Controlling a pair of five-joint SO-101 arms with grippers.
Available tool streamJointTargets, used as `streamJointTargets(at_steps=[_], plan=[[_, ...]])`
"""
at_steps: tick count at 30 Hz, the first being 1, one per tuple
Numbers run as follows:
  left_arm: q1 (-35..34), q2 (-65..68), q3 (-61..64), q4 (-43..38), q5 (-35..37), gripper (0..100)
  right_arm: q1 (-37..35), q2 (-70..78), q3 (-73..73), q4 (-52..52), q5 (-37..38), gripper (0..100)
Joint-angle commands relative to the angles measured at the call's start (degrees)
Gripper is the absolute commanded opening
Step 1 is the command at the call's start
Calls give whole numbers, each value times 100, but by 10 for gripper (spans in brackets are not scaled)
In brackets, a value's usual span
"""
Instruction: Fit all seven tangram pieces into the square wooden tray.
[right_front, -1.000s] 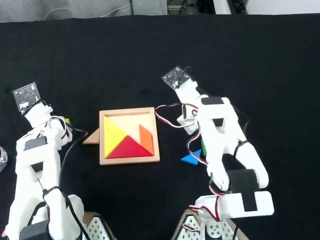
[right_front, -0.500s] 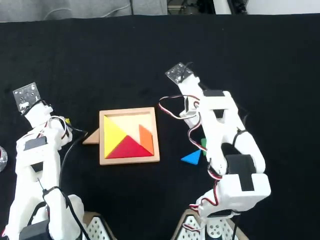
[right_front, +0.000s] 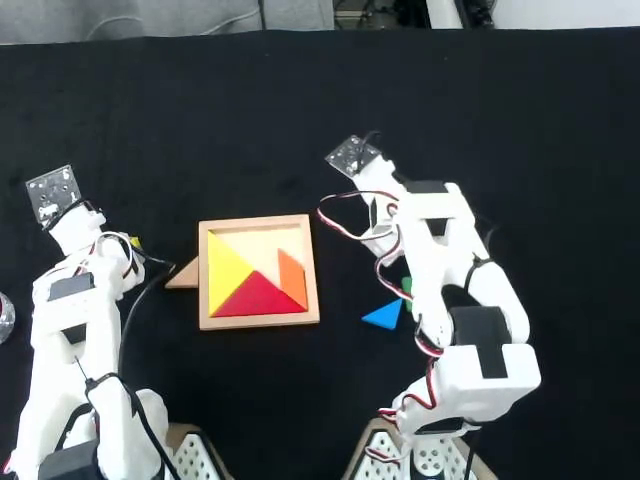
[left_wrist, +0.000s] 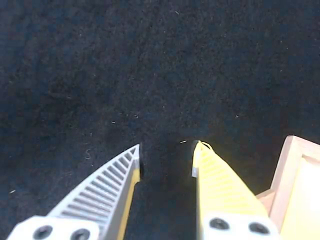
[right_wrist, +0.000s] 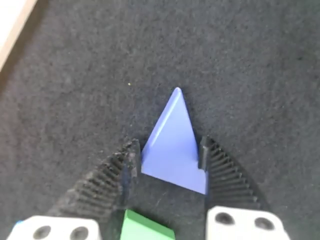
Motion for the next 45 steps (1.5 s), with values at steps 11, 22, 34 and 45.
streamJointTargets(at_steps=[11, 22, 34, 45], plan=[[-40, -185, -4, -308, -35, 173, -404, -1288, 787, 185, 484, 265], [-40, -185, 4, -299, -35, 173, -264, -602, 426, 193, 527, 261], [-31, -176, 4, -299, -35, 173, -185, 251, -330, 527, 527, 233], [13, -176, 84, -334, -26, 173, 132, 92, -497, 404, 448, 90]])
